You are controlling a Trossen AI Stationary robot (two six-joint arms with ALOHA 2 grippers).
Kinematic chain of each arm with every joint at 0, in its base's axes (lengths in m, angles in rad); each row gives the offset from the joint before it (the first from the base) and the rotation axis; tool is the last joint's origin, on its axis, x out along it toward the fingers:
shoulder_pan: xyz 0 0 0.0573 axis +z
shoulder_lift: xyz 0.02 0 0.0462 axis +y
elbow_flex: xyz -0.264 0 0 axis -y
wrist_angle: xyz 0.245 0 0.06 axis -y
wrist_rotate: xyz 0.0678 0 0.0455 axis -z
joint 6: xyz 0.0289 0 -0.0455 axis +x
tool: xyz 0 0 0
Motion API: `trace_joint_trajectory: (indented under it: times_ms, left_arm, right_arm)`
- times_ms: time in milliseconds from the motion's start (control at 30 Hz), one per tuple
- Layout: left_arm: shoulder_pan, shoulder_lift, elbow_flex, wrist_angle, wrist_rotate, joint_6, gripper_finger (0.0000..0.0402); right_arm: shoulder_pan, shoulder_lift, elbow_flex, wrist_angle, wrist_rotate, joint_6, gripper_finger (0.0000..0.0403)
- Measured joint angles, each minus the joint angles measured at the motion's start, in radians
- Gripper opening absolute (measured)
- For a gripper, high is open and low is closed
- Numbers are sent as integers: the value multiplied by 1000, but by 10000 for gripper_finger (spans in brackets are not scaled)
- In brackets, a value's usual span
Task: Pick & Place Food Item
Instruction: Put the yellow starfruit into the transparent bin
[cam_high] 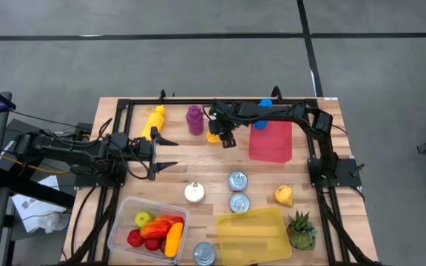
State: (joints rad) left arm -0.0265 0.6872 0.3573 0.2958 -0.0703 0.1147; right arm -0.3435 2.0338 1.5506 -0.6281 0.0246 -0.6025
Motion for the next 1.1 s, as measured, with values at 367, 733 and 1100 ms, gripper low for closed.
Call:
trace_joint_trajectory:
  times_ms: [367, 733, 1100]
  left_arm:
    - [0, 0, 0, 15, 25, -18, 302]
    - [0, 0, 0, 20, 25, -22, 302]
    - [0, 0, 0, 28, 50, -27, 302]
  right_arm:
    - [9, 13, 0, -25, 1, -24, 93]
    - [17, 161, 188, -157, 36, -3, 69]
    - [113, 101, 283, -364, 26, 113, 5]
